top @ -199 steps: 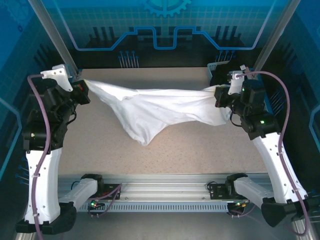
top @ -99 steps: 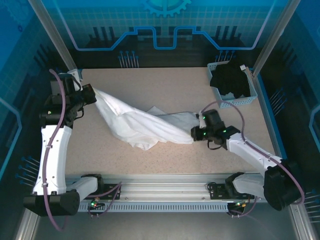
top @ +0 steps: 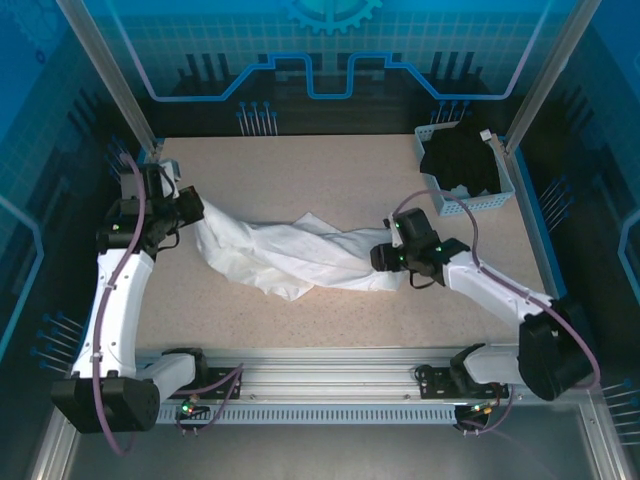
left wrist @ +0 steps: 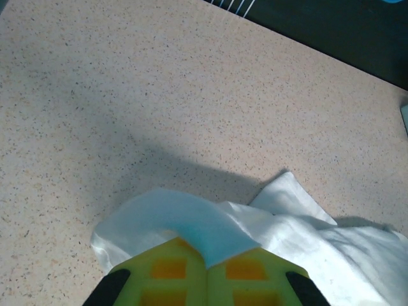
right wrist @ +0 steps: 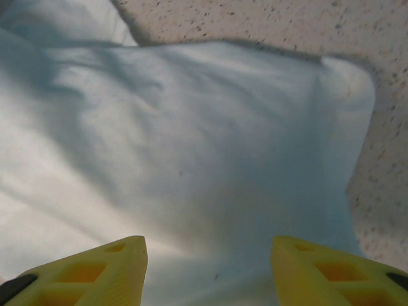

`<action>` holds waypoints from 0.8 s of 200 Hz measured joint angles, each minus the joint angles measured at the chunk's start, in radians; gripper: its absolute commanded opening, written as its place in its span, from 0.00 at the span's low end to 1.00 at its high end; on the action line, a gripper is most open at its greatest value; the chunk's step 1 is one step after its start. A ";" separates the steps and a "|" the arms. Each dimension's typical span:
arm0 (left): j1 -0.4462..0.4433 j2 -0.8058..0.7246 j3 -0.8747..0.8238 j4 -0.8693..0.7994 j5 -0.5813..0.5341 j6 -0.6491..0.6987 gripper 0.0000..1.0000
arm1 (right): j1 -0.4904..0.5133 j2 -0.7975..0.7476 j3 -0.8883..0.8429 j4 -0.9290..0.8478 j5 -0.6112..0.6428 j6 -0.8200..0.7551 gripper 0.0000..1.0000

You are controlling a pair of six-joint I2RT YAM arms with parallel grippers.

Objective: Fold the inside-out t-shirt

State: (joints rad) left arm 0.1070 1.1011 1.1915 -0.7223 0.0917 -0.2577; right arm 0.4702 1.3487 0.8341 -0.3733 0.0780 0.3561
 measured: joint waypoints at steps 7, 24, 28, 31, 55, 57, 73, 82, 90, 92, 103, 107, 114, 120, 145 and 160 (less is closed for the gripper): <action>0.000 -0.003 -0.005 0.003 0.004 0.000 0.00 | -0.001 0.023 0.014 -0.002 0.009 -0.012 0.56; 0.000 -0.010 -0.011 0.010 0.011 0.000 0.00 | -0.005 0.074 0.051 -0.023 0.013 -0.035 0.56; 0.000 -0.010 -0.012 0.011 0.013 0.000 0.00 | -0.005 0.084 0.058 -0.026 0.012 -0.037 0.56; 0.000 -0.011 -0.012 0.013 0.014 0.000 0.00 | -0.006 0.091 0.063 -0.028 0.013 -0.040 0.55; 0.000 -0.014 -0.014 0.022 0.023 0.000 0.00 | -0.007 0.126 0.073 -0.043 0.014 -0.048 0.56; 0.000 -0.014 -0.014 0.023 0.023 0.000 0.00 | -0.007 0.127 0.073 -0.046 0.016 -0.048 0.56; 0.000 -0.016 -0.018 0.026 0.027 0.000 0.00 | -0.013 0.131 0.070 -0.058 0.018 -0.050 0.55; 0.000 -0.016 -0.018 0.026 0.031 0.000 0.00 | -0.018 0.131 0.066 -0.065 0.018 -0.050 0.55; 0.000 -0.016 -0.018 0.026 0.034 0.000 0.00 | -0.020 0.129 0.056 -0.063 0.016 -0.049 0.54; 0.000 -0.016 -0.018 0.026 0.035 0.000 0.00 | -0.020 0.128 0.054 -0.063 0.016 -0.048 0.54; 0.000 -0.016 -0.018 0.026 0.037 0.000 0.00 | -0.020 0.112 0.024 -0.066 0.011 -0.042 0.54; 0.000 -0.016 -0.018 0.026 0.037 0.000 0.00 | -0.020 0.100 0.007 -0.068 0.004 -0.038 0.53; 0.000 -0.016 -0.018 0.026 0.037 0.000 0.00 | -0.020 0.074 -0.021 -0.076 -0.005 -0.031 0.54; 0.000 -0.016 -0.018 0.026 0.037 0.000 0.00 | -0.019 0.052 -0.042 -0.085 -0.010 -0.024 0.53; 0.000 -0.016 -0.018 0.026 0.038 -0.001 0.00 | -0.015 -0.068 -0.121 -0.117 -0.027 0.013 0.52; 0.000 -0.016 -0.018 0.026 0.041 -0.003 0.00 | -0.012 -0.127 -0.161 -0.117 -0.038 0.037 0.51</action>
State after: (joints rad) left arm 0.1070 1.0855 1.1736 -0.6964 0.1329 -0.2607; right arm 0.4580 1.2217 0.6735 -0.4908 0.0402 0.3927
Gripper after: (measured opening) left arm 0.053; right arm 0.517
